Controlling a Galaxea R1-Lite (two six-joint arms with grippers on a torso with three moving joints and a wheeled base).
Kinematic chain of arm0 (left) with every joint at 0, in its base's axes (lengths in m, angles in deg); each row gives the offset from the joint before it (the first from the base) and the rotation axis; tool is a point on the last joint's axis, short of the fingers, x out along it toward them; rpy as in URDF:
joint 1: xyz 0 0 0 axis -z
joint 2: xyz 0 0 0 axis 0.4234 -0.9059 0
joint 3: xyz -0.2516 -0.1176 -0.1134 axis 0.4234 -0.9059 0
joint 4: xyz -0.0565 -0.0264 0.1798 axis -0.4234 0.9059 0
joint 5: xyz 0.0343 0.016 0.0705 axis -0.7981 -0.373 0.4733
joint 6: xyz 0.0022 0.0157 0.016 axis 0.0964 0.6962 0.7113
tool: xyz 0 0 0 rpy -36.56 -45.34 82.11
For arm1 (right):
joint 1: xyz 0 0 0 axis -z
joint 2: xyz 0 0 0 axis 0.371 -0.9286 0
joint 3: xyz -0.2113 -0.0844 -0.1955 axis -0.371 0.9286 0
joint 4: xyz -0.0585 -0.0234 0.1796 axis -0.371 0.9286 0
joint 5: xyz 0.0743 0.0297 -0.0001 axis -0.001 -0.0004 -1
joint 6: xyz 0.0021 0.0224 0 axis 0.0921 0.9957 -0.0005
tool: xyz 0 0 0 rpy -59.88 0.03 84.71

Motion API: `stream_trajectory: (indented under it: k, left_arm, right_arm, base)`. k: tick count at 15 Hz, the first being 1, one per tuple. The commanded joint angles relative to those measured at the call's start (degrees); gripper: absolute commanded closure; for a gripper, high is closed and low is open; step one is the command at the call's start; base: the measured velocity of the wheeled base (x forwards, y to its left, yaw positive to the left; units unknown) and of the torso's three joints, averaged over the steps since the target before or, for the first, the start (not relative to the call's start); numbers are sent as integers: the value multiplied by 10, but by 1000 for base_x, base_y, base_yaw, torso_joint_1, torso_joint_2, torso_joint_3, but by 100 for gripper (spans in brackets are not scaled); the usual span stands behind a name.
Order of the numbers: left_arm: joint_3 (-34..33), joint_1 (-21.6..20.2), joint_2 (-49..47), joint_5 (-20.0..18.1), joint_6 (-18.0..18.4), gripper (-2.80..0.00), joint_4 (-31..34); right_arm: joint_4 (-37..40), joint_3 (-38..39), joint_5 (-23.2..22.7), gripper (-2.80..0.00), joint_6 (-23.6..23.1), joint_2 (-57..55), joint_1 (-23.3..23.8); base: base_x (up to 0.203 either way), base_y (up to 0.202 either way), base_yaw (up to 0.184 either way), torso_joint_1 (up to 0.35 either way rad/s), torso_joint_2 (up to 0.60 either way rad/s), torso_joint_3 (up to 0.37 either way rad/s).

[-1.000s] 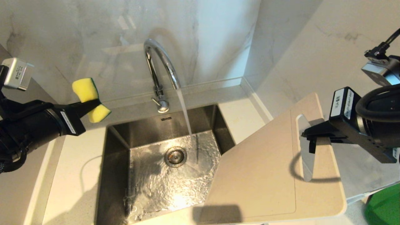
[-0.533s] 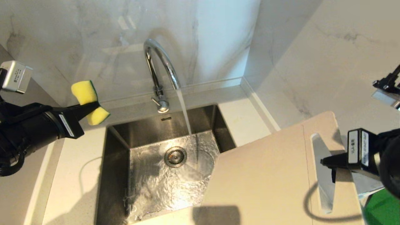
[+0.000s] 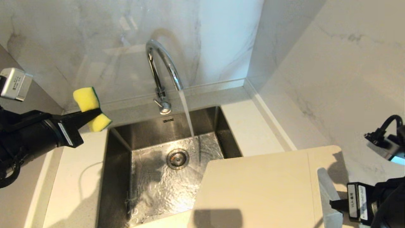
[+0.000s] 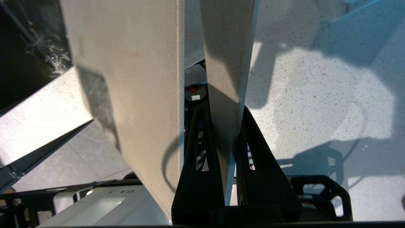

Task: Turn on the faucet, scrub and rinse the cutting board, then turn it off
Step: Put down the cutting board

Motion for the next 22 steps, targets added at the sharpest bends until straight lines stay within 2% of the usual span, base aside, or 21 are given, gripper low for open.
stream_trajectory:
  k: [1,6,9,13,16,22]
  left_arm:
    - [-3,1,2,0,9,0,-3]
    - [-8,1,11,-15,15,0,-3]
    - [-15,1,21,-14,16,0,-3]
    - [-22,1,37,-14,16,0,-3]
    - [-21,1,41,-14,16,0,-3]
    - [-18,1,39,-14,16,0,-2]
  right_arm:
    - [-59,72,1,0,0,-1,0]
    - [-210,212,-1,0,5,-21,0]
    - [-341,280,0,0,5,-74,1]
    - [-427,330,-1,0,18,-144,1]
    - [-541,374,1,0,33,-204,1]
    - [-602,383,-1,0,45,-275,2]
  base:
    - [0,0,0,0,0,0]
    - [0,0,0,0,0,0]
    - [0,0,0,0,0,0]
    - [0,0,0,0,0,0]
    - [0,0,0,0,0,0]
    - [0,0,0,0,0,0]
